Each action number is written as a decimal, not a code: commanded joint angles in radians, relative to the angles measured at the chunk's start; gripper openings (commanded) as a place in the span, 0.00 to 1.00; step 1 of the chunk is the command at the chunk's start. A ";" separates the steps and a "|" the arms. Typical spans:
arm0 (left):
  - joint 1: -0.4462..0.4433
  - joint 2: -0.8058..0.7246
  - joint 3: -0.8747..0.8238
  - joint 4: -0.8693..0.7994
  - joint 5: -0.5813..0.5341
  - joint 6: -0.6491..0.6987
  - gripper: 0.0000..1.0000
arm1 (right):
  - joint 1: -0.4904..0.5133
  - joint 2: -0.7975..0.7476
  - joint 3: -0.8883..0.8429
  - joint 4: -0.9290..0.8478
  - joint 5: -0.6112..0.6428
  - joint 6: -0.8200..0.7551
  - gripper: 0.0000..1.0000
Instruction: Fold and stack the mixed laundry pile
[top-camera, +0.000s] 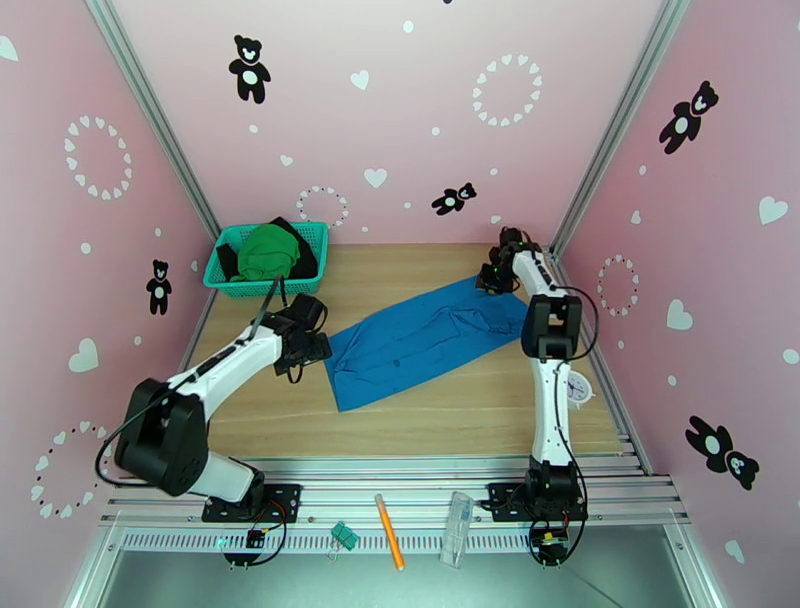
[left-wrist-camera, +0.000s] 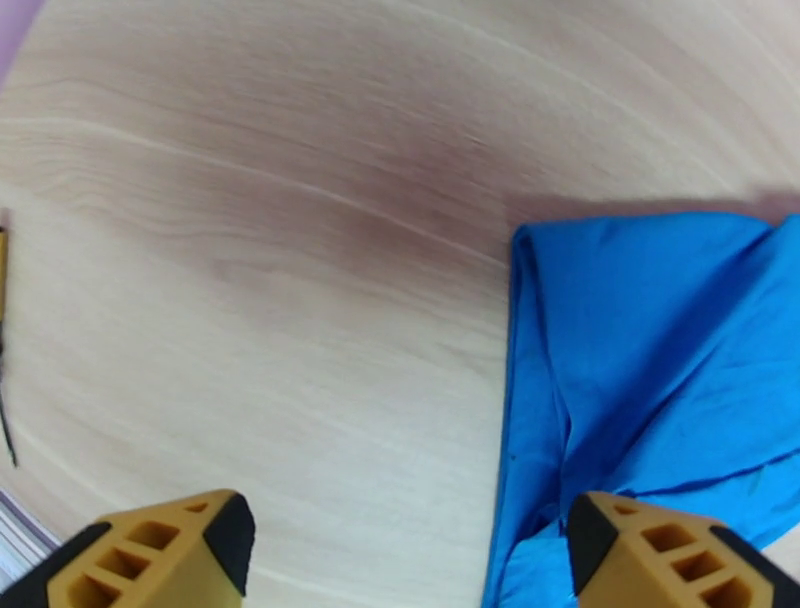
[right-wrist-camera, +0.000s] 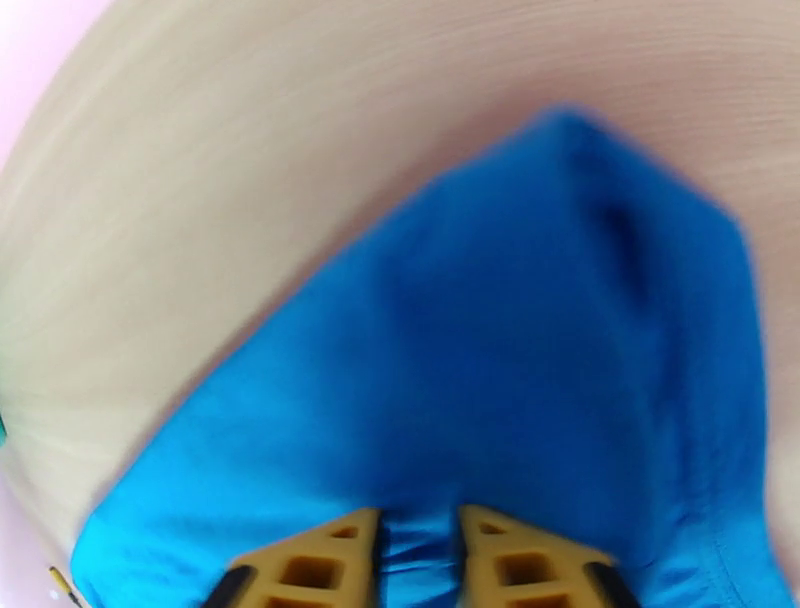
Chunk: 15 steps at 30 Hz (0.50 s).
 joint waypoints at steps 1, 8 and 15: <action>0.009 0.063 0.067 0.070 0.010 0.026 0.87 | 0.122 -0.428 -0.287 0.145 0.032 -0.121 0.48; 0.008 0.254 0.153 0.142 0.041 0.052 0.79 | 0.498 -0.840 -0.712 0.164 0.157 -0.091 0.62; 0.008 0.363 0.172 0.190 0.046 0.074 0.73 | 0.953 -0.824 -0.805 0.221 0.336 0.106 0.66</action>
